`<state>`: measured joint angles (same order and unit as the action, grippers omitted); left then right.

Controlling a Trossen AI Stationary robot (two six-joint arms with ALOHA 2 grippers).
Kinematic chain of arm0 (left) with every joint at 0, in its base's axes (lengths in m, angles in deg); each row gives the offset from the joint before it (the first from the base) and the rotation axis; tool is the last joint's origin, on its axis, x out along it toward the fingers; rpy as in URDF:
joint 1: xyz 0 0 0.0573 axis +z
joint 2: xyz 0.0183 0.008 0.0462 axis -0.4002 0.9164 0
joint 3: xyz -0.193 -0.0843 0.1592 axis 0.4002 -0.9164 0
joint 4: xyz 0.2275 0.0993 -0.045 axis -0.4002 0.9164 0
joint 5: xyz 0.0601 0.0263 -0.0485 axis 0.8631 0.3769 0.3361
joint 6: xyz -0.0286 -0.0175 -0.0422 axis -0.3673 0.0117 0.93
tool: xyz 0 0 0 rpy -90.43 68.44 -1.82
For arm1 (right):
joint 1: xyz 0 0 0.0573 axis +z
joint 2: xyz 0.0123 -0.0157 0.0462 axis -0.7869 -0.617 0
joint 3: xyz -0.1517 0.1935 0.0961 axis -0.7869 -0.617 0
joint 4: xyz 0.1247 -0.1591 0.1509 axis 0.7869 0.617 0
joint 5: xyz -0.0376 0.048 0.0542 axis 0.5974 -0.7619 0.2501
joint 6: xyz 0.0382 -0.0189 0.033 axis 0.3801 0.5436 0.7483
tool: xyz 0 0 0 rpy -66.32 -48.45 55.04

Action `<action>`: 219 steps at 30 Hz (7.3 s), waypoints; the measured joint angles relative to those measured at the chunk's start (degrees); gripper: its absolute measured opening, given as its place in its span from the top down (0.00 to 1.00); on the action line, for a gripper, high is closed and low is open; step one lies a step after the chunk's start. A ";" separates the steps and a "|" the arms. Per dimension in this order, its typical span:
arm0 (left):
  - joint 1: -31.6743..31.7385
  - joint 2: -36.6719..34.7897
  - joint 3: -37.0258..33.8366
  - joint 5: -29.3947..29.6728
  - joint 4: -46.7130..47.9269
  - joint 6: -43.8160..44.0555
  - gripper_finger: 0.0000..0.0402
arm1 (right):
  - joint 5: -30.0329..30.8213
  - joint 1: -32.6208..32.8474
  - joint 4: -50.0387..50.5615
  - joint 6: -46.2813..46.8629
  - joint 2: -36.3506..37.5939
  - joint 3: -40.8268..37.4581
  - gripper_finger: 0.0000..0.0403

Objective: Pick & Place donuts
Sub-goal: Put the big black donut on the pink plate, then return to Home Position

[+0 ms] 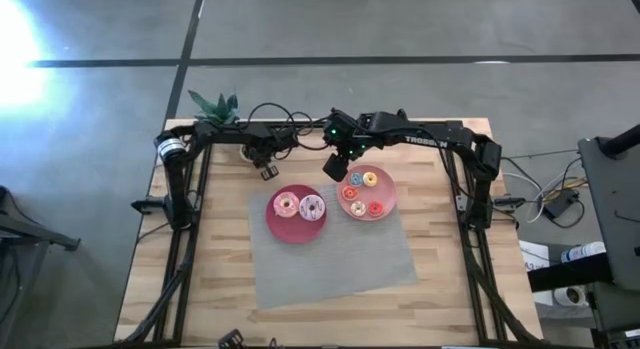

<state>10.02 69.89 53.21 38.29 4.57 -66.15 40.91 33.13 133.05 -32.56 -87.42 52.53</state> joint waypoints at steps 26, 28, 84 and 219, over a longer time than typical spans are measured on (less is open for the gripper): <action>-17.58 -19.60 10.55 -14.87 7.18 12.74 1.00 | 0.24 0.18 3.30 6.63 11.78 -2.60 0.52; -21.65 -19.57 10.82 -16.80 6.97 14.87 1.00 | 0.30 0.23 3.31 9.20 13.50 -4.35 0.52; -47.39 -2.12 24.09 -12.78 11.69 31.45 0.64 | 7.34 15.90 -4.19 19.71 33.90 -26.53 0.52; -28.92 -105.21 -65.69 -40.88 -53.82 5.97 0.64 | 14.92 32.24 -50.34 19.48 96.26 -94.42 0.60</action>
<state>-18.90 -35.33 -12.48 -2.59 -49.25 -60.18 55.82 65.37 82.72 -13.08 8.84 -41.89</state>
